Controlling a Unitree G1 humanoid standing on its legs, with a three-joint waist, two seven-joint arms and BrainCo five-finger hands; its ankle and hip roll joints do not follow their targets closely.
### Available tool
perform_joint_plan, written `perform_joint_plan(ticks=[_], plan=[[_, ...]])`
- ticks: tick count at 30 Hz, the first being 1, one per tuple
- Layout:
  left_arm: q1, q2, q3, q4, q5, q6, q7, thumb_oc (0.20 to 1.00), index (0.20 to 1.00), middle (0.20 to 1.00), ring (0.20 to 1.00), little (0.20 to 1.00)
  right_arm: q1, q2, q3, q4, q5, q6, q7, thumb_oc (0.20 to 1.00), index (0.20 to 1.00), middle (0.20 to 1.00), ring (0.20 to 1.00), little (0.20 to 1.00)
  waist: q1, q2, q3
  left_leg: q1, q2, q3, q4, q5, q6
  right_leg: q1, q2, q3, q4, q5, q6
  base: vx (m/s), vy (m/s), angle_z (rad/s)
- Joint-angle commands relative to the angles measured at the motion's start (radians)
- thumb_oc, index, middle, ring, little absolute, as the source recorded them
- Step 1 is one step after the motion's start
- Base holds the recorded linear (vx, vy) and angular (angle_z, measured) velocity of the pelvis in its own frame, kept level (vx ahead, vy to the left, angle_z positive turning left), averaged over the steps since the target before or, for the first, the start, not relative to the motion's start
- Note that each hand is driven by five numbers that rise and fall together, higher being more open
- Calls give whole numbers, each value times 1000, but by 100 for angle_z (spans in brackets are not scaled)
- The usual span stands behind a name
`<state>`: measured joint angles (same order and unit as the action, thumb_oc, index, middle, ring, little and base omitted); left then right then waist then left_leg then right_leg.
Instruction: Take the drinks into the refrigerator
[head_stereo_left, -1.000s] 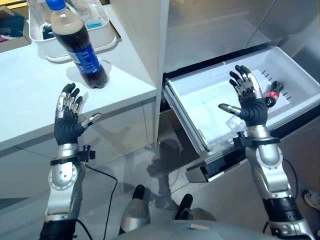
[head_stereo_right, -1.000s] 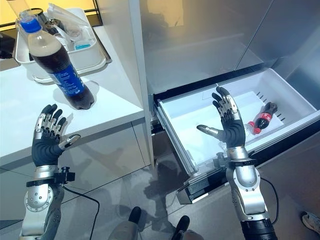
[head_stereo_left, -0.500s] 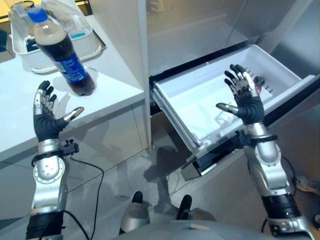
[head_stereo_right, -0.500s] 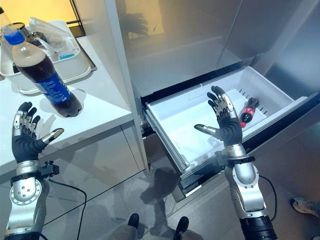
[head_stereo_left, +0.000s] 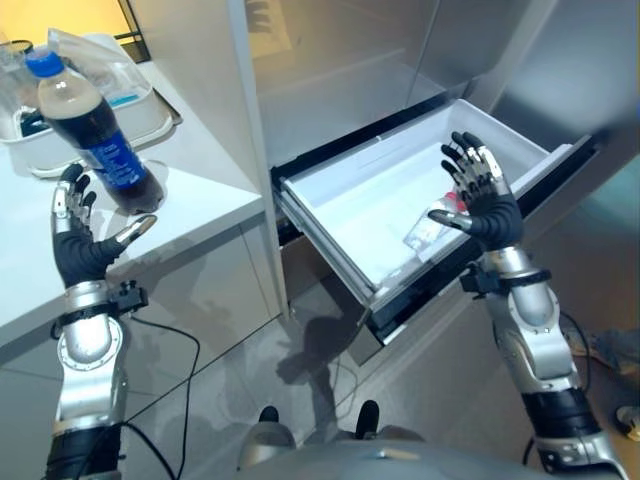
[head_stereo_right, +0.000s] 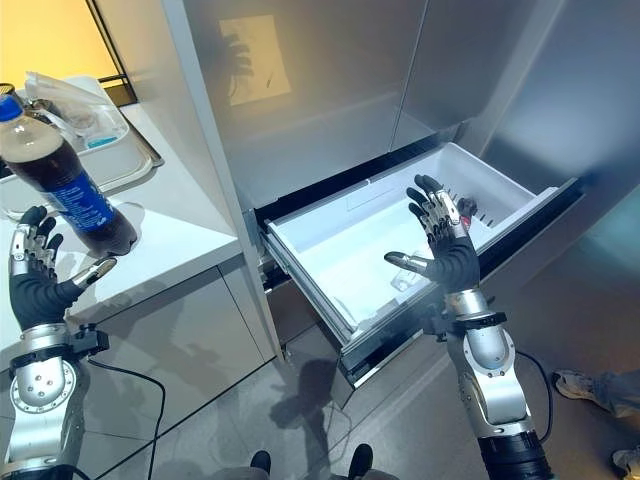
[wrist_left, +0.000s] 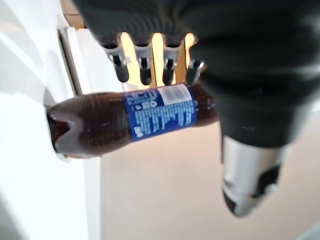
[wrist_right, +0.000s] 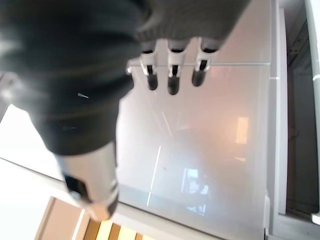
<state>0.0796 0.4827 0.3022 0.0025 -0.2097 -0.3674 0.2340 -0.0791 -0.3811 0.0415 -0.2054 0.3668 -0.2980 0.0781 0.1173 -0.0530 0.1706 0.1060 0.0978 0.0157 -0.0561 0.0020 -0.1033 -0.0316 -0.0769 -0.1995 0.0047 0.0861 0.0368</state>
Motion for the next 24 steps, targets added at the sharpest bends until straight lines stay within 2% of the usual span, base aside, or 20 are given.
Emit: perform_joint_plan(ticks=[1,11,24], plan=[[-64,75,24,55,-15,-23,11,1000,1000,1000,1000,1000,-47,-34,-16,-54,33,-26,12,1000,1000,1000,1000,1000,3,14,-4,28,-34,-46,-31,-51,72,46,-14,-11,130,-121,35,14,-6,-7],[-93,83,11,159,-39,1,21,1000,1000,1000,1000,1000,-36,-47,-21,-108,29,-34,31,1000,1000,1000,1000,1000,-11,10,-4,29,-35,-46,-31,-53,70,57,-9,-12,115,-116,36,0,-1,0],[-79,44,48,225,-59,-6,83,1000,1000,1000,1000,1000,-25,-52,-14,-130,26,-41,32,1000,1000,1000,1000,1000,-16,2,1,23,-38,-30,-31,-57,73,47,-6,0,114,-110,39,0,0,0]])
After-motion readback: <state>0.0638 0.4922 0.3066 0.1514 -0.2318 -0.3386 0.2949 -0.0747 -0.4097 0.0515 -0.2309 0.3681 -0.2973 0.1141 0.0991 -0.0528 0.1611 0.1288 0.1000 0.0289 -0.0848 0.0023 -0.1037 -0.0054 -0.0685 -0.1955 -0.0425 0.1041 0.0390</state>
